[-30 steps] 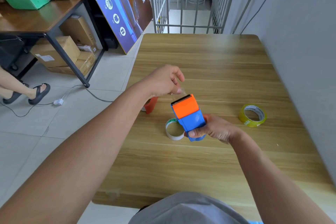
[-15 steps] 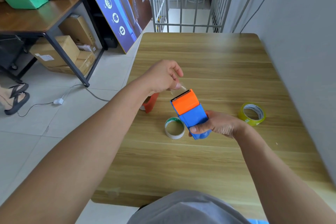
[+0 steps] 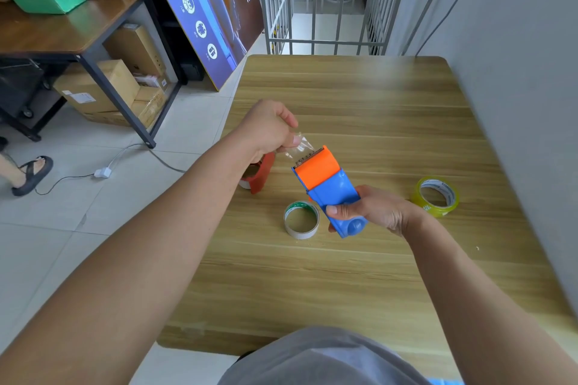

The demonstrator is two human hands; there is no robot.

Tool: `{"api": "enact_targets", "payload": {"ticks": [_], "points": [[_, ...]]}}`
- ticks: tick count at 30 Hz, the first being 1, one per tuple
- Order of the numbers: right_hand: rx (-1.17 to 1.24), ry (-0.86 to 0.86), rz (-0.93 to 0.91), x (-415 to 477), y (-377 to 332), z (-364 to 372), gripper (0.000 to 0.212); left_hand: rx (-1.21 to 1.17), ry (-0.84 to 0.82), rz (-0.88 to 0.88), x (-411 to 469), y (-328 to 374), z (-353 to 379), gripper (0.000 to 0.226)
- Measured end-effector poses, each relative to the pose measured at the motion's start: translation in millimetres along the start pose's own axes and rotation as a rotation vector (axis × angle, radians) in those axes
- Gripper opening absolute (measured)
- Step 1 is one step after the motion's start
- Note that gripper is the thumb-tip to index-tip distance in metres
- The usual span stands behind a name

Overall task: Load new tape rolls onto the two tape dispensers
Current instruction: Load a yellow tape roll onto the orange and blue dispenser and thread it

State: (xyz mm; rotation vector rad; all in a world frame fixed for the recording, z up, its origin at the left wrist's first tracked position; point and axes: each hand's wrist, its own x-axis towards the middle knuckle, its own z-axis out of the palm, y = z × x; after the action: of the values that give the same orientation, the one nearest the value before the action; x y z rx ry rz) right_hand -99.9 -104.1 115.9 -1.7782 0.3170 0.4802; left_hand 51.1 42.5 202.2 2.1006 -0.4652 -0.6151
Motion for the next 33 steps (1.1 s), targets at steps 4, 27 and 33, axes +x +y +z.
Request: {"api": "enact_targets", "payload": {"ticks": [4,27,33], "points": [[-0.006,0.036,0.025,1.8,0.4,-0.4,0.041,0.054,0.060,0.057,0.8,-1.7,6.0,0.027],[0.055,-0.010,0.026,5.9,5.7,12.3,0.050,0.026,0.007,0.179,1.5,-12.3,14.7,0.024],[0.066,-0.028,-0.005,0.6,-4.6,8.2,0.039,-0.196,0.074,-0.018,7.2,-20.5,3.5,0.026]]}}
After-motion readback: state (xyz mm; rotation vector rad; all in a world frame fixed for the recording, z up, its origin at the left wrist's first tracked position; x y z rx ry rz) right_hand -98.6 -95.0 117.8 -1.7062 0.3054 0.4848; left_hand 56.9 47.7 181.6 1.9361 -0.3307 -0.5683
